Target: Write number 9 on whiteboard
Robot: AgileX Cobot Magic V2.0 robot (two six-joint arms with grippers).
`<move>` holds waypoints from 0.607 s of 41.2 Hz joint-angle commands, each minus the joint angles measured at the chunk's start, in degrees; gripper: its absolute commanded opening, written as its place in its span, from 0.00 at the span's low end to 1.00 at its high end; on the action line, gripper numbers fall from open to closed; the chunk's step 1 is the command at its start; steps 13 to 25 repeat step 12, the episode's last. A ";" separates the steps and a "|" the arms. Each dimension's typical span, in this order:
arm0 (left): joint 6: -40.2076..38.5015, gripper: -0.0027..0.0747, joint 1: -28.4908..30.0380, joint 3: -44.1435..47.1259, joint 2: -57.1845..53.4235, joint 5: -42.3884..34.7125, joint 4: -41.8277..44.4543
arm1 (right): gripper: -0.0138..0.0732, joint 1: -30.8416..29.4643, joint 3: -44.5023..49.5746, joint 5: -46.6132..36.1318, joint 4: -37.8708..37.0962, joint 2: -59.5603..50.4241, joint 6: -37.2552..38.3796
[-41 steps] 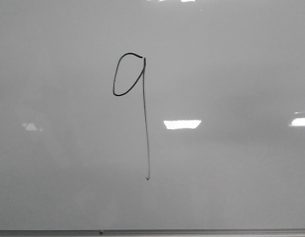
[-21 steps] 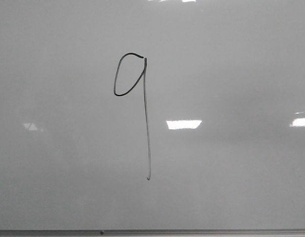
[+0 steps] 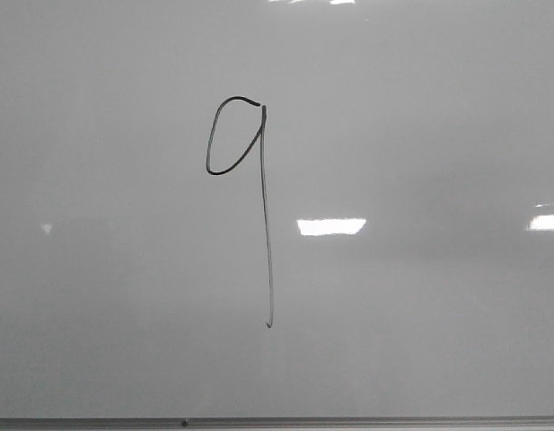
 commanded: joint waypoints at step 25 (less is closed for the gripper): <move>0.19 0.01 0.06 2.88 -1.16 -4.68 0.31 | 0.09 -0.39 -1.49 -3.27 1.53 0.26 -0.04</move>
